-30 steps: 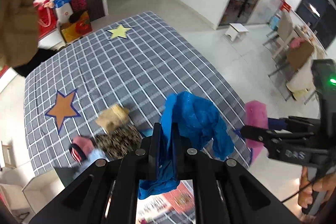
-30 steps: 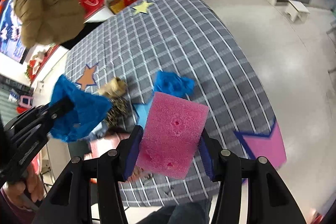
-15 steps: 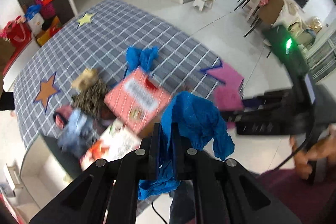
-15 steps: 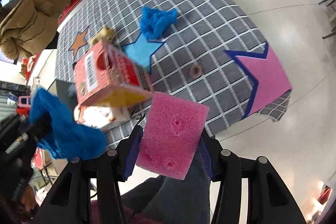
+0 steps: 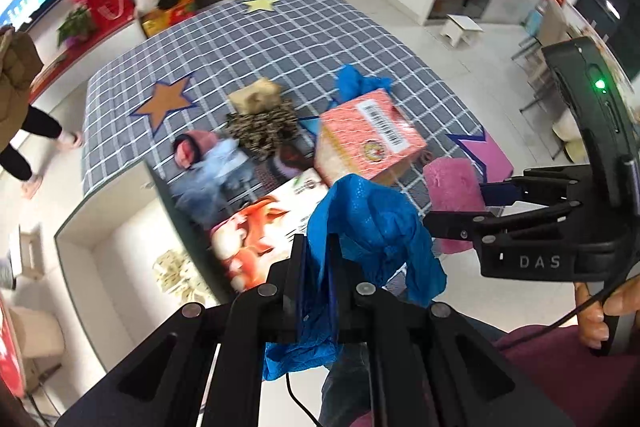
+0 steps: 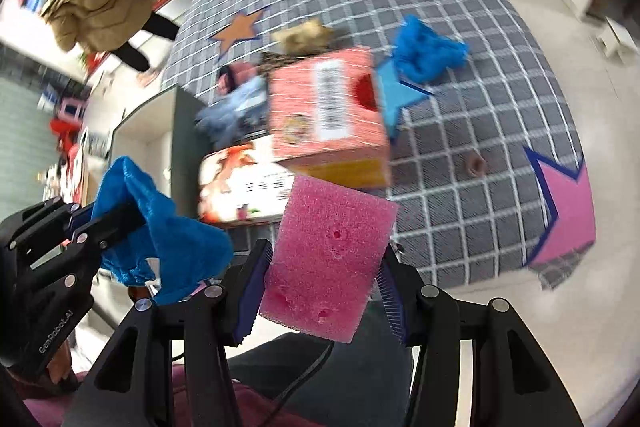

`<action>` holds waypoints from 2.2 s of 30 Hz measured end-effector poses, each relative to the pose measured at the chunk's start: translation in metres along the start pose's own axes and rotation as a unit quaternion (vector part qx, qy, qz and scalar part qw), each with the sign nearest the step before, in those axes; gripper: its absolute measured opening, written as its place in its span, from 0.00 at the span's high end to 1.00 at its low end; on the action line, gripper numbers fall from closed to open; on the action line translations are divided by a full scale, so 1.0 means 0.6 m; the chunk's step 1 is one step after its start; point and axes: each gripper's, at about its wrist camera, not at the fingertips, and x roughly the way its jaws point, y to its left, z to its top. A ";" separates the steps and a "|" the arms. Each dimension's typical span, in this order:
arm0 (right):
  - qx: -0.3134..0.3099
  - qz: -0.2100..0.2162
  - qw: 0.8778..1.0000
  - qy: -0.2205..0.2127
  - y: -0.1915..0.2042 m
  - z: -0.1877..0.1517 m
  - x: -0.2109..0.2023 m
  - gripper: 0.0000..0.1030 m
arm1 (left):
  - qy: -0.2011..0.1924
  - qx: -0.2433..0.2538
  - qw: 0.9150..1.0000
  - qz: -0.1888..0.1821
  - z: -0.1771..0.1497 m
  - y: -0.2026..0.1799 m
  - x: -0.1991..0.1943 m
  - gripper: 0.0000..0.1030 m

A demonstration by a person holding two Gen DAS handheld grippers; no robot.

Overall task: Organize soft objects
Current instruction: 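Carry the blue cloth and pink sponge with both tools over the box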

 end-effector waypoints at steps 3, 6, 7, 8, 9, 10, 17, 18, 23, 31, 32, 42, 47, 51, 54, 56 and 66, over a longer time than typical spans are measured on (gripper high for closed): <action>-0.030 0.001 1.000 0.003 0.031 0.005 0.005 0.49 | -0.006 -0.026 1.000 0.008 -0.014 0.023 -0.010 0.91; -0.057 0.000 0.998 0.006 0.057 0.007 0.012 0.49 | -0.008 -0.048 0.999 0.014 -0.030 0.044 -0.017 0.91; -0.066 0.001 0.998 0.008 0.066 0.006 0.014 0.49 | -0.008 -0.055 0.998 0.016 -0.034 0.049 -0.019 0.91; -0.073 0.002 0.997 0.009 0.073 0.006 0.016 0.49 | -0.008 -0.061 0.998 0.018 -0.039 0.053 -0.020 0.91; -0.082 0.002 0.997 0.012 0.082 0.006 0.019 0.49 | -0.009 -0.069 0.997 0.020 -0.045 0.060 -0.023 0.91; -0.087 0.002 0.996 0.013 0.087 0.006 0.021 0.49 | -0.010 -0.076 0.997 0.022 -0.050 0.065 -0.025 0.91; -0.118 -0.002 0.993 0.024 0.118 0.003 0.030 0.49 | -0.018 -0.119 0.992 0.026 -0.075 0.089 -0.034 0.91; -0.123 -0.003 0.992 0.026 0.122 0.003 0.032 0.49 | -0.019 -0.128 0.991 0.026 -0.080 0.094 -0.035 0.91; -0.142 -0.010 0.989 0.032 0.139 0.004 0.037 0.49 | -0.021 -0.163 0.986 0.027 -0.093 0.110 -0.036 0.91; -0.161 -0.008 0.986 0.031 0.157 0.007 0.034 0.49 | -0.031 -0.222 0.974 0.041 -0.118 0.152 -0.044 0.91; -0.162 -0.008 0.986 0.033 0.159 0.007 0.035 0.49 | -0.031 -0.227 0.972 0.043 -0.121 0.155 -0.045 0.91; -0.205 -0.003 0.977 0.058 0.208 0.020 0.064 0.49 | -0.013 -0.317 0.946 0.064 -0.191 0.219 -0.033 0.91; -0.237 0.005 0.969 0.070 0.259 0.036 0.085 0.49 | -0.009 -0.347 0.935 0.076 -0.213 0.242 -0.029 0.91; -0.257 0.014 0.963 0.073 0.301 0.058 0.098 0.49 | -0.009 -0.357 0.930 0.088 -0.219 0.252 -0.026 0.91; -0.272 0.019 0.959 0.073 0.329 0.075 0.103 0.49 | -0.006 -0.358 0.929 0.097 -0.220 0.263 -0.022 0.91; -0.283 0.021 0.956 0.073 0.348 0.086 0.107 0.49 | -0.004 -0.362 0.927 0.100 -0.219 0.271 -0.017 0.91; -0.307 0.029 0.947 0.086 0.416 0.126 0.137 0.49 | 0.007 -0.368 0.924 0.105 -0.206 0.298 0.008 0.91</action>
